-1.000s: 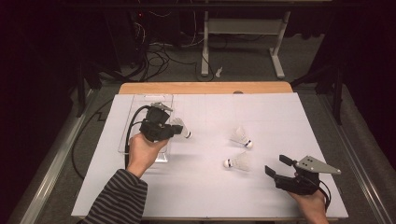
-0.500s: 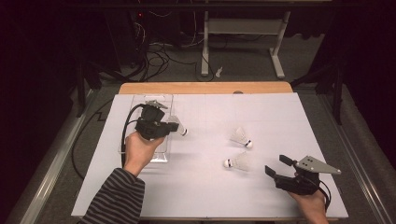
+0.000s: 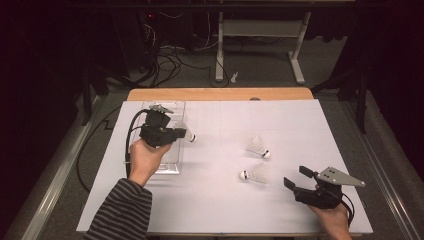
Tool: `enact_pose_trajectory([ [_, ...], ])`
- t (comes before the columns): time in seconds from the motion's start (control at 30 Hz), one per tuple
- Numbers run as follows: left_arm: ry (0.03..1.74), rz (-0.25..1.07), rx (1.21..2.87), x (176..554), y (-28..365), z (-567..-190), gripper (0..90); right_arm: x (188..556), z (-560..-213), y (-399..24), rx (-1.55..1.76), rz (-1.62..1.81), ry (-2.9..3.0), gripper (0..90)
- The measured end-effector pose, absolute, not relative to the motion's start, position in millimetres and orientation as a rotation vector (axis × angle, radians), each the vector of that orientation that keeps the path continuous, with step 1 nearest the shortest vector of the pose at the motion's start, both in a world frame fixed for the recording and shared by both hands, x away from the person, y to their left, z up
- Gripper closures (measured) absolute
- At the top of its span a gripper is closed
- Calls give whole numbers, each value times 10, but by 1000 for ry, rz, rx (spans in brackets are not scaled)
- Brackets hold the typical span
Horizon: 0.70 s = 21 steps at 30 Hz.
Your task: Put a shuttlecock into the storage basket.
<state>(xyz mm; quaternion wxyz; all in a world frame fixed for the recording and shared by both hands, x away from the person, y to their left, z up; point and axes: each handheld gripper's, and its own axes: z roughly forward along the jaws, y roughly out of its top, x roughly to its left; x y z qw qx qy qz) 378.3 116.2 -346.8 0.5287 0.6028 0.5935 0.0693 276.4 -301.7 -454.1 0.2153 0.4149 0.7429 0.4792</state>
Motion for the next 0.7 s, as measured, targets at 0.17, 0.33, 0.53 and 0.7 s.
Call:
enact_pose_trajectory([
  [0.17, 1430, 181, 1420, 3810, 1235, -3463, 897, 2768, -4543, -3018, 1151, 1324, 2063, 268],
  [0.33, 1441, 194, 1392, 3821, 1309, -3463, 897, 2765, -4541, -3017, 1151, 1327, 2058, 268],
  [0.53, 1443, 208, 1363, 3831, 1391, -3441, 897, 2769, -4542, -3022, 1150, 1326, 2059, 268],
  [0.7, 1450, 228, 1341, 3855, 1436, -3436, 897, 2768, -4541, -3019, 1151, 1324, 2058, 268],
])
